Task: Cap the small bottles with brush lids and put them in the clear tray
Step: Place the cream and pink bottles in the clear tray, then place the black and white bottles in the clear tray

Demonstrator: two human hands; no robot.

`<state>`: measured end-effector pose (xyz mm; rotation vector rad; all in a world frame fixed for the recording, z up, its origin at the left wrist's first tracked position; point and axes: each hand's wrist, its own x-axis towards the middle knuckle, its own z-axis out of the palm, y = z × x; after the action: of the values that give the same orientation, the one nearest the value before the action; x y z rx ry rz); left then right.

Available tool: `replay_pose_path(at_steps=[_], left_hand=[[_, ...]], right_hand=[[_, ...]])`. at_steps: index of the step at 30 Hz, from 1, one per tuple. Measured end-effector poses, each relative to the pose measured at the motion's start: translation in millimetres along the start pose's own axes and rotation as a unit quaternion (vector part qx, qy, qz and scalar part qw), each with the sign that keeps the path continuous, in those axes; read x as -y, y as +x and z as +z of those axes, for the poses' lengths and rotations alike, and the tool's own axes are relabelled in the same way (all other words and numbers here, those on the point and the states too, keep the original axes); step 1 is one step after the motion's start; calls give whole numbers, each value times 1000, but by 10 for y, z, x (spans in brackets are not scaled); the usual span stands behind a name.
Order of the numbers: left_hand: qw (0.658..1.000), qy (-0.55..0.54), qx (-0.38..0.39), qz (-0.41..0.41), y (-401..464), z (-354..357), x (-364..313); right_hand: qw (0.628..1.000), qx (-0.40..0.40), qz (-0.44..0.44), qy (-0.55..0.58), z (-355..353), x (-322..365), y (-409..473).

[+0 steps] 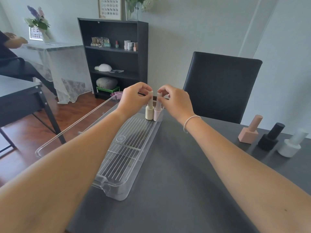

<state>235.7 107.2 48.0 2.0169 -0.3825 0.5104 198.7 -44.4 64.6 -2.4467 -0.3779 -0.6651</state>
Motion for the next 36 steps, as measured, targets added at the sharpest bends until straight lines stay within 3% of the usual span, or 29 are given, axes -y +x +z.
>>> replay_pose_path(at_steps=[11, 20, 28, 36], left_hand=[[1000, 13, 3, 8, -34, -34, -130], [996, -3, -6, 89, -49, 186, -908], [980, -44, 109, 159, -373, 1073, -1636], [947, 49, 245, 200, -576, 1780, -1873]], right_hand=[[999, -7, 7, 38, -127, -66, -71], [993, -89, 34, 70, -828, -420, -421], [979, -186, 72, 42, -1663, -1014, -1049], [974, -183, 133, 35, -2024, -1591, -1630]])
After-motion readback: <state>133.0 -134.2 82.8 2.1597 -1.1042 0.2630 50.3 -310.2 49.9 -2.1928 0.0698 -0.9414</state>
